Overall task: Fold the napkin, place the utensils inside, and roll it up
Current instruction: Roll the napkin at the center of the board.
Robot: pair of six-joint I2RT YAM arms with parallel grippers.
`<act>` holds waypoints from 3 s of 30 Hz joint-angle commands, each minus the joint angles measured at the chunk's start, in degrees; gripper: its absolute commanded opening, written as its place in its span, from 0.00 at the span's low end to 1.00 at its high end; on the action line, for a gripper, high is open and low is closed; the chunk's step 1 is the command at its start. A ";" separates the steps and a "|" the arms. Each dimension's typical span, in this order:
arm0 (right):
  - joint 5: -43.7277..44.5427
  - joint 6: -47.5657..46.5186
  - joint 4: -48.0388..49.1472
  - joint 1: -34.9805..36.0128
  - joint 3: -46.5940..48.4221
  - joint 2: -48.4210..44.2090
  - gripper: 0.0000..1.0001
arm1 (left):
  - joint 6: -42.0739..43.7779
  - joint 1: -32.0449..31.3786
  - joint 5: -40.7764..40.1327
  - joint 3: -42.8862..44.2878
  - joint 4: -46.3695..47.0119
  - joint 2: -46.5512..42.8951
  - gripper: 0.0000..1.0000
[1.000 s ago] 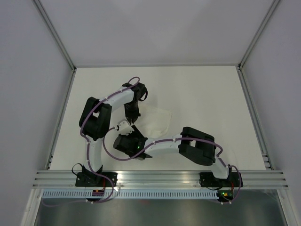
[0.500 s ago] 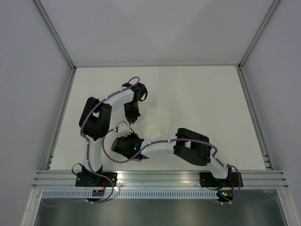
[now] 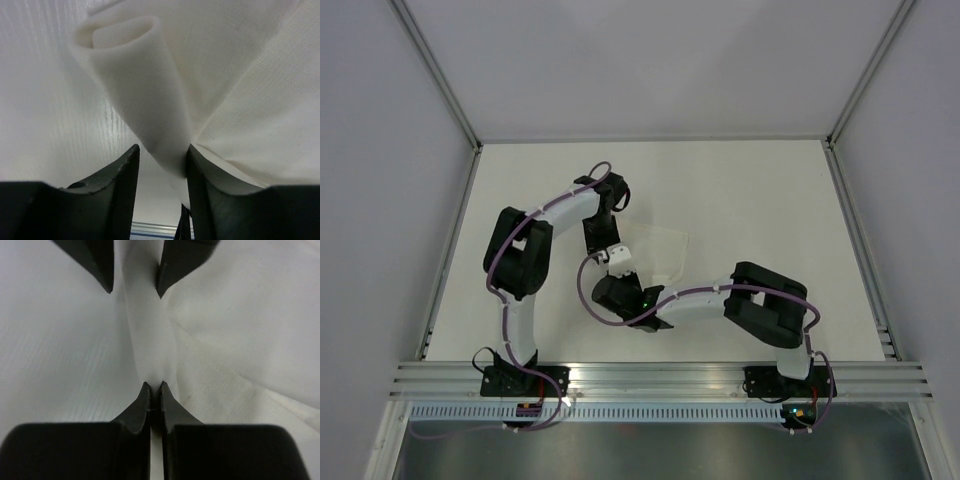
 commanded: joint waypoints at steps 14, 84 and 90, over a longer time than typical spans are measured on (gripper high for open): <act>-43.45 12.00 22.11 -17.16 -18.89 -0.14 0.00 | -7.17 10.81 20.57 -24.86 36.00 -23.35 0.62; 6.64 -4.52 -14.00 1.73 11.86 0.56 0.63 | -4.63 4.21 1.59 -10.38 10.35 -10.44 0.02; 6.37 -5.58 -14.01 1.82 14.32 4.07 0.63 | -4.63 3.95 1.23 -10.56 10.00 -10.09 0.02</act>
